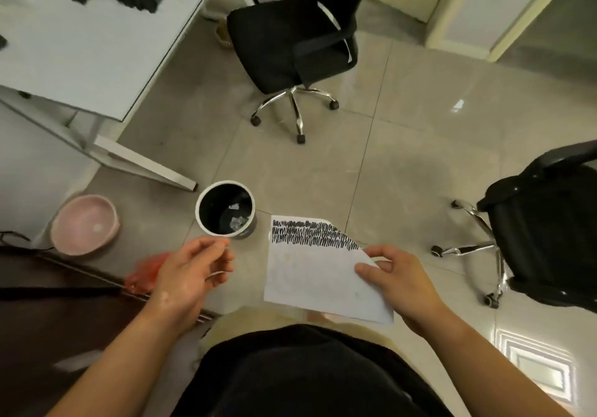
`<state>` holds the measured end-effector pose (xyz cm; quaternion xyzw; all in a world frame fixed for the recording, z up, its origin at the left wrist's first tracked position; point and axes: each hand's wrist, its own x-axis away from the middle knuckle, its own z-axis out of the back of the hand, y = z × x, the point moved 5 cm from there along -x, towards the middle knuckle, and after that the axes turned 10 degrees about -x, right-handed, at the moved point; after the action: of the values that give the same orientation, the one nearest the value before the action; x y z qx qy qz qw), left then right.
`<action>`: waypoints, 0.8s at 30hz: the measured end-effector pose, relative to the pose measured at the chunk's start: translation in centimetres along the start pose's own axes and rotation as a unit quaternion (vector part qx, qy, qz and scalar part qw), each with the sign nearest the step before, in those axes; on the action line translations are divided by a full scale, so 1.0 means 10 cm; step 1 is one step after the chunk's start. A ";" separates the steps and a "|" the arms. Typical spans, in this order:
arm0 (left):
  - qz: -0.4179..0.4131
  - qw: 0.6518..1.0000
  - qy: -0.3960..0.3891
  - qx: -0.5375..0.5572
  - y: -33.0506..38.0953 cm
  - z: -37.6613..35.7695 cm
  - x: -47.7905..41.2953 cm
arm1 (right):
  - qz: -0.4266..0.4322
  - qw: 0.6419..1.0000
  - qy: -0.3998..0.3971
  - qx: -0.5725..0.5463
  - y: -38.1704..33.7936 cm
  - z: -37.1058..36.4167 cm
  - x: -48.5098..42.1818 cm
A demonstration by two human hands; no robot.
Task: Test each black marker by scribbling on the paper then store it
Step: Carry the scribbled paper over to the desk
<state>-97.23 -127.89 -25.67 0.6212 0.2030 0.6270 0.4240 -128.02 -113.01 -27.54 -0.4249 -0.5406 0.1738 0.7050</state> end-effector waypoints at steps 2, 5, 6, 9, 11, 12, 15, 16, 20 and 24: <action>-0.001 1.000 0.008 0.006 0.28 -0.09 -0.29 | 0.004 1.000 -0.005 0.015 -0.39 0.12 -0.40; -0.009 0.999 0.024 0.034 0.66 -0.21 -0.71 | 0.016 0.999 -0.008 0.032 -0.92 0.22 -0.98; -0.011 0.999 0.024 0.043 0.78 -0.26 -0.86 | 0.021 0.999 -0.010 0.039 -1.08 0.23 -1.17; -0.018 0.998 0.033 0.056 1.12 -0.37 -1.37 | 0.028 0.998 -0.011 0.051 -1.54 0.21 -1.74; -0.019 0.996 0.041 0.071 1.34 -0.40 -1.74 | 0.032 0.998 -0.010 0.054 -1.84 0.16 -2.12; -0.019 0.996 0.041 0.076 1.47 -0.42 -1.94 | 0.035 0.998 -0.008 0.057 -1.99 0.13 -2.32; -0.009 0.996 0.030 0.080 1.83 -0.43 -2.50 | 0.034 0.997 0.002 0.068 -2.43 0.02 -2.82; -0.009 0.996 0.026 0.081 1.95 -0.42 -2.67 | 0.035 0.997 0.002 0.066 -2.57 -0.03 -2.98; -0.012 0.997 0.019 0.071 2.47 -0.31 -3.33 | 0.046 0.994 -0.001 0.097 -3.19 -0.25 -3.62; -0.008 0.996 0.027 0.085 2.86 -0.18 -3.87 | 0.048 0.993 -0.016 0.110 -3.67 -0.50 -4.29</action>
<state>-111.96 -173.70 -27.12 0.6361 0.2722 0.6209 0.3685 -146.52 -166.51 -25.32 -0.3676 -0.5089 0.2724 0.7291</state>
